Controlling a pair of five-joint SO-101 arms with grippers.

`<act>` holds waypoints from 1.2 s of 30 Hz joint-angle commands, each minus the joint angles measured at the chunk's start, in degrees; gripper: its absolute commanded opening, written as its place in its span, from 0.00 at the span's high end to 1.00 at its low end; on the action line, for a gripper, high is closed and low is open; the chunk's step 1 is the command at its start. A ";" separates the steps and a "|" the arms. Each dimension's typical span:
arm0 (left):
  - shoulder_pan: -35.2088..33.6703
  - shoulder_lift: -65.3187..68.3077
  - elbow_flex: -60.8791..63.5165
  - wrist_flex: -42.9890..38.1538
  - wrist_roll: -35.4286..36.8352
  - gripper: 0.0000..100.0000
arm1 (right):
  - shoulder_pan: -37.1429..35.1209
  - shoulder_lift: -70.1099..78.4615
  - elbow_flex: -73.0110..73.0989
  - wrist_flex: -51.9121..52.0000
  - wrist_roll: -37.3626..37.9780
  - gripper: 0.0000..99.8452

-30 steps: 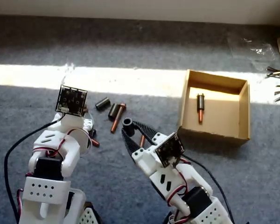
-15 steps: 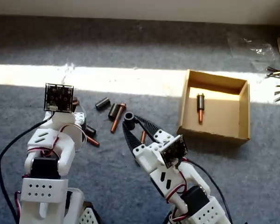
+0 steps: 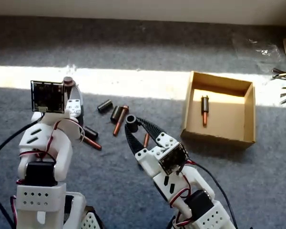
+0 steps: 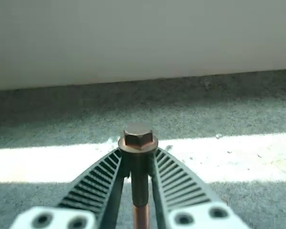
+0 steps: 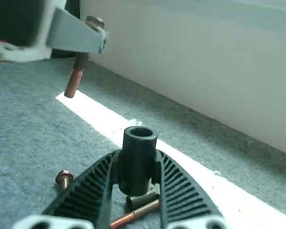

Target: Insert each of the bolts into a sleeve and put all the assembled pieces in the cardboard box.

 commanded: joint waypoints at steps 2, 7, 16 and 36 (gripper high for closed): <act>1.63 -1.63 -3.82 -9.85 0.09 0.99 | 0.57 -1.10 5.85 0.31 -2.55 1.00; 6.37 -1.63 -5.32 -12.57 0.26 0.99 | 0.57 -1.10 5.85 0.57 -5.27 1.00; 12.35 -1.63 -15.16 -12.31 0.44 0.99 | 0.40 -1.10 5.85 1.71 -5.36 1.00; 23.78 -14.81 0.92 -17.85 13.19 0.99 | 0.48 -1.10 5.85 1.45 -5.27 1.00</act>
